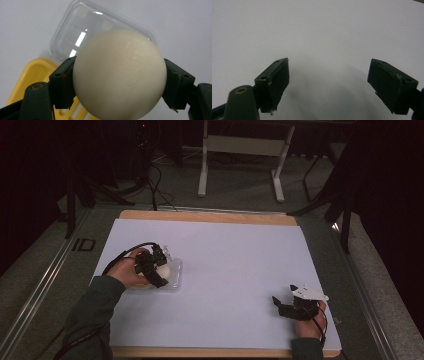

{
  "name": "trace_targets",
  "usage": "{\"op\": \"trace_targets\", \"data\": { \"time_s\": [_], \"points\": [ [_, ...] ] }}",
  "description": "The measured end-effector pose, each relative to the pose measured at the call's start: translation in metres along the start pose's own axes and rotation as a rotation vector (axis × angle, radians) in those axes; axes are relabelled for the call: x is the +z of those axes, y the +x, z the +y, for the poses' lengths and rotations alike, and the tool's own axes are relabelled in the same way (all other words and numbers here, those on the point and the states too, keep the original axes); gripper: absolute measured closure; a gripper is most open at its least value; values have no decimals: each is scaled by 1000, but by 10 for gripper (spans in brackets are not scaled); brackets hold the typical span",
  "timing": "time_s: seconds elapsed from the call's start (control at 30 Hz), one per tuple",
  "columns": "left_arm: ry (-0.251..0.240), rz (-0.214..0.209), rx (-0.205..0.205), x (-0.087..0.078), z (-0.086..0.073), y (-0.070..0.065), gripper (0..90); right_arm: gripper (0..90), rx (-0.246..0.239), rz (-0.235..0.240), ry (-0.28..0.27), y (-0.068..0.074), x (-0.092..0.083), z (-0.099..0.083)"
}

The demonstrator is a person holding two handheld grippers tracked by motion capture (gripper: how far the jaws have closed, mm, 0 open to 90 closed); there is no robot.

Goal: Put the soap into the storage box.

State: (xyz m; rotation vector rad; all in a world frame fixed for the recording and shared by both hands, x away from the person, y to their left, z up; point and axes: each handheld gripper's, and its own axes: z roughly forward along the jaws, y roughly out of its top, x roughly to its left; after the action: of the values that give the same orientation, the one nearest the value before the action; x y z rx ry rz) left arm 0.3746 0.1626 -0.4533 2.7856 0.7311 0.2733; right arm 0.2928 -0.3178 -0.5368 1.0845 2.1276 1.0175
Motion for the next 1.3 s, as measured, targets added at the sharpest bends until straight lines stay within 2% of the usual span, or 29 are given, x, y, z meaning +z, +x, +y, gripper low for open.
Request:
{"op": "trace_targets", "data": {
  "time_s": [0.37,0.57,0.7,0.93,1.17,1.3],
  "points": [
    [6,15,-59,-1,-6,8,254,175,0,-1,0,0,0,0],
    [23,39,-108,-1,-9,12,254,175,-1,-1,0,0,0,0],
    [23,43,-118,0,-10,14,254,175,-2,-1,0,0,0,0],
    [37,51,-166,2,-14,18,254,175,-2,-2,0,0,0,0],
    [40,57,-187,1,-18,22,254,175,-3,-2,0,0,0,0],
    [49,61,-218,1,-21,26,254,175,-2,-2,-1,0,0,0]
  ]
}}
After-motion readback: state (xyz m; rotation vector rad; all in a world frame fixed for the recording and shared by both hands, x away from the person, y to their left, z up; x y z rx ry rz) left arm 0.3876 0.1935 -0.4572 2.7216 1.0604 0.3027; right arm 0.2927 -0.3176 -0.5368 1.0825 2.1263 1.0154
